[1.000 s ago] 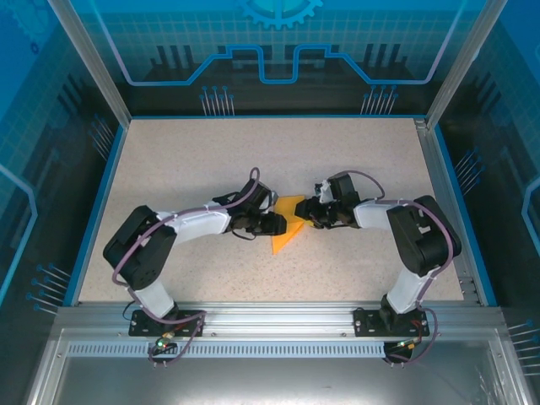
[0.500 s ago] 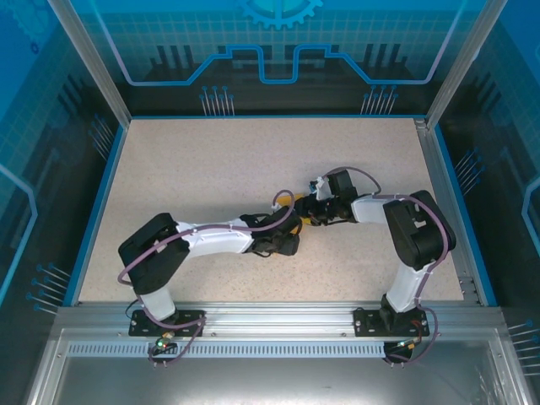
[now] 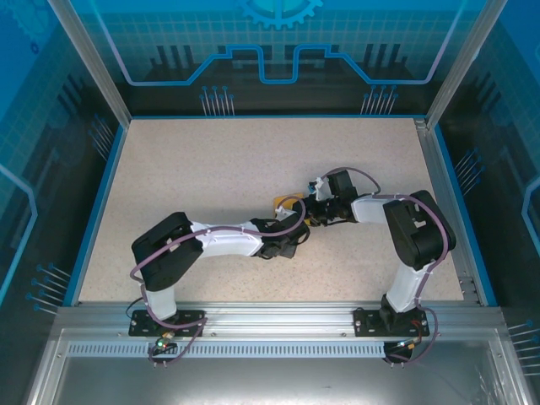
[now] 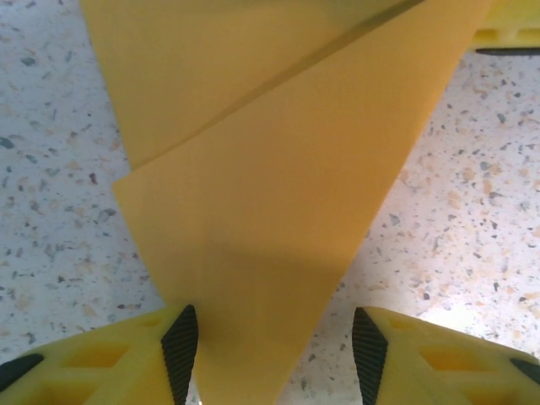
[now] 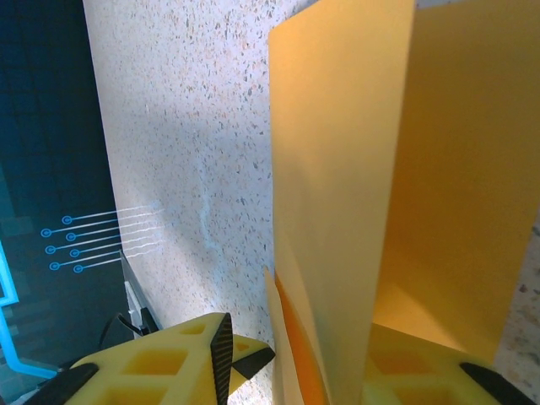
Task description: Fold a paper plane with a square sheet of paper (pick it up from the middle)
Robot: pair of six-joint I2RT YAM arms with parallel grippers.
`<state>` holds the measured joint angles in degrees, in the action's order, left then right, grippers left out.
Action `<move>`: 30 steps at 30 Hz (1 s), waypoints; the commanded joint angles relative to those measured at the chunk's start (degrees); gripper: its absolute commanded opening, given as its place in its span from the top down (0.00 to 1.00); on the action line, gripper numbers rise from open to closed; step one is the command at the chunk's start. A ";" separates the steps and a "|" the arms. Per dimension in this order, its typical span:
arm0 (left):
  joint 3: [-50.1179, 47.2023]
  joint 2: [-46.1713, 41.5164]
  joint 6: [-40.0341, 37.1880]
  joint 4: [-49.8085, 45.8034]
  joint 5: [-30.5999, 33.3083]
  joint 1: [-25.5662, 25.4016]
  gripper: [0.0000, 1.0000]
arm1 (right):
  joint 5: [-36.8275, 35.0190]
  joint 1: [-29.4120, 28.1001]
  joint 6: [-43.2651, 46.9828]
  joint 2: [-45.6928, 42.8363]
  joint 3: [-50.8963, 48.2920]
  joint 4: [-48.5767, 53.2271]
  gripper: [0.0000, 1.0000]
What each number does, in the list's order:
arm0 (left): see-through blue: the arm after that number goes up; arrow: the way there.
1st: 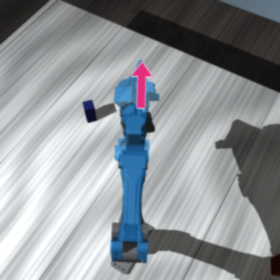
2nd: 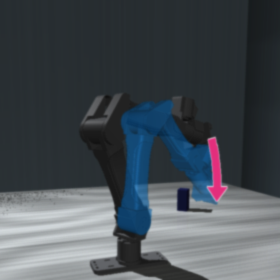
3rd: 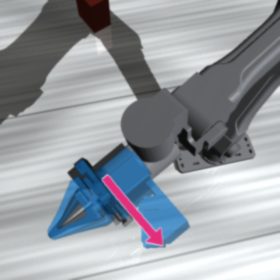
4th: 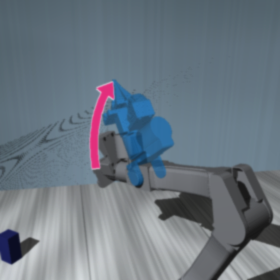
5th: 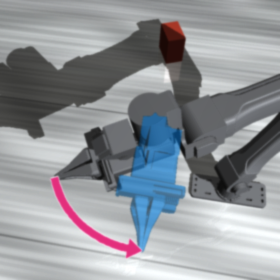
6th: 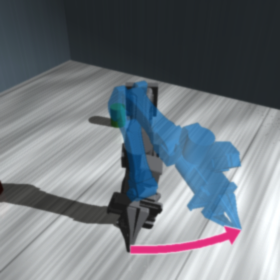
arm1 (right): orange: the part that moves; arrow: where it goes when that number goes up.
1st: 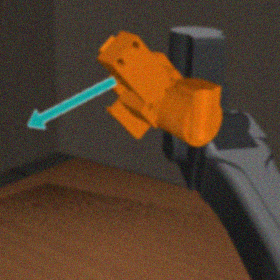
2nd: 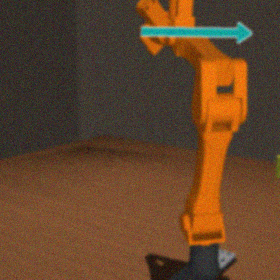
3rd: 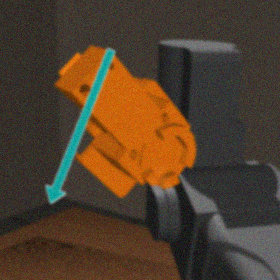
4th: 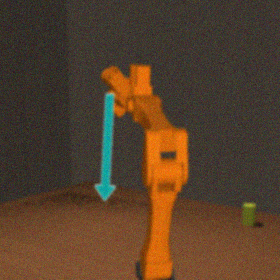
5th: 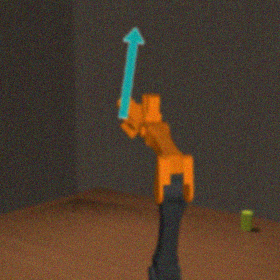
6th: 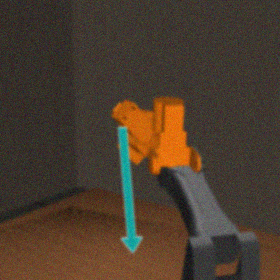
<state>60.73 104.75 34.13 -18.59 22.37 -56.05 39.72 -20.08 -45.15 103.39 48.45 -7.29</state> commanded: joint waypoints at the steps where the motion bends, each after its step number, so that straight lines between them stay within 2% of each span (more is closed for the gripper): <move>1: 1.69 0.76 -0.26 -1.77 2.77 -0.37 0.46 | 1.62 0.65 0.24 -1.52 1.04 1.28 0.66; 19: 0.71 0.54 -1.23 -0.13 2.24 -0.73 0.62 | 1.31 0.42 -0.07 -0.80 1.21 1.24 0.67; 30: 0.88 0.66 -1.78 -0.82 3.38 -0.73 0.63 | 1.23 0.30 0.02 -0.68 1.54 1.65 0.70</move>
<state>60.73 104.75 33.78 -19.00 23.83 -56.31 39.70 -20.08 -45.15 103.39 48.49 -6.87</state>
